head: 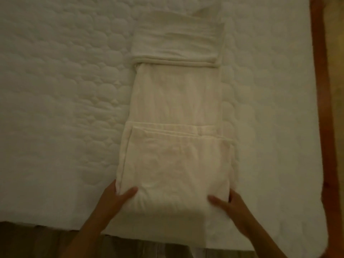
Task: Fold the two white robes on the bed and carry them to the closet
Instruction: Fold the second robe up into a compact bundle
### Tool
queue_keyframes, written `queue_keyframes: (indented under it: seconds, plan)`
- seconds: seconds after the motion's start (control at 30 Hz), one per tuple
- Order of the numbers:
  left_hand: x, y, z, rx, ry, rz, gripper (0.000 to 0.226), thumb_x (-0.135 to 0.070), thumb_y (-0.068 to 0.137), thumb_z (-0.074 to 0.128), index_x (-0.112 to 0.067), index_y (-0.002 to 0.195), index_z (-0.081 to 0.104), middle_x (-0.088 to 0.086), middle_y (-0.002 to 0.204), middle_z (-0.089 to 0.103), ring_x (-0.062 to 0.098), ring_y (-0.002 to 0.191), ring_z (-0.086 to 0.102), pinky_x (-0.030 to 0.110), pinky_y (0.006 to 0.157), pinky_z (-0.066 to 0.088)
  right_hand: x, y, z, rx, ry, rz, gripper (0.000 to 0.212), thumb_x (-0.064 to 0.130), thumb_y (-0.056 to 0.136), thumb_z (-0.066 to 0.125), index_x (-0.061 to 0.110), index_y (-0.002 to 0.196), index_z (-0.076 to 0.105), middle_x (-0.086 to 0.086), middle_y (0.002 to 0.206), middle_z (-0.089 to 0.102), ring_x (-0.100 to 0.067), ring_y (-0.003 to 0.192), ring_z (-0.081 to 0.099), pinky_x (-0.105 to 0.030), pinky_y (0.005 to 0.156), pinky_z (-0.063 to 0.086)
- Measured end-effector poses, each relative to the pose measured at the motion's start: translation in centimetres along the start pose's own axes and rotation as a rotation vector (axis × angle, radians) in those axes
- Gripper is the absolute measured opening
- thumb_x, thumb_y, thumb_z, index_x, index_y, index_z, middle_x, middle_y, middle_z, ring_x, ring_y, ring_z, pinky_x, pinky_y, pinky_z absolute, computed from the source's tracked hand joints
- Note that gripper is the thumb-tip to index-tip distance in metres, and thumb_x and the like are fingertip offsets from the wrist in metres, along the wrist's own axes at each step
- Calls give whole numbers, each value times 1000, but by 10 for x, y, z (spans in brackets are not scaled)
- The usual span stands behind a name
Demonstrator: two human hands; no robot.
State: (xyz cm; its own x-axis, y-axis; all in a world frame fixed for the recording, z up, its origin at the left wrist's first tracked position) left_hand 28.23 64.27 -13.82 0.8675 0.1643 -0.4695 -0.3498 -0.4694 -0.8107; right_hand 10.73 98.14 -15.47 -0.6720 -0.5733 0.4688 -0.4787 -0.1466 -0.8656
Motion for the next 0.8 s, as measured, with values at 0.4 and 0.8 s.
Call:
queue_keyframes:
  seconds: [0.4, 0.8]
  plan:
    - [-208, -41, -70, 235, -174, 141, 35, -43, 75, 81, -21, 102, 80, -4, 115, 73, 22, 102, 69, 43, 77, 60, 199, -56, -53, 143, 143, -233, 49, 42, 54, 87, 14, 93, 81, -14, 102, 75, -20, 75, 73, -28, 58, 56]
    - [-535, 186, -92, -59, -404, 275, 87, -80, 82, 49, -23, 147, 40, 16, 133, 60, 36, 108, 67, 47, 88, 55, 542, 141, -93, -61, 519, -382, 74, 67, 89, 54, 11, 136, 48, -22, 116, 68, -35, 99, 73, -46, 83, 61]
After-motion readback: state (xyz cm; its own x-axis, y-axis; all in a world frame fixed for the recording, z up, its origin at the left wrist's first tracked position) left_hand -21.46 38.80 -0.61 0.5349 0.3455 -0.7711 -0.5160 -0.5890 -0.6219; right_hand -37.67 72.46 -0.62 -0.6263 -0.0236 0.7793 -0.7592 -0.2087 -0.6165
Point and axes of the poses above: each hand's wrist, its own y-axis towards the middle knuckle, its own z-axis out of the palm, x = y × z, the point moved 5 cm from there along y, towards the middle knuckle
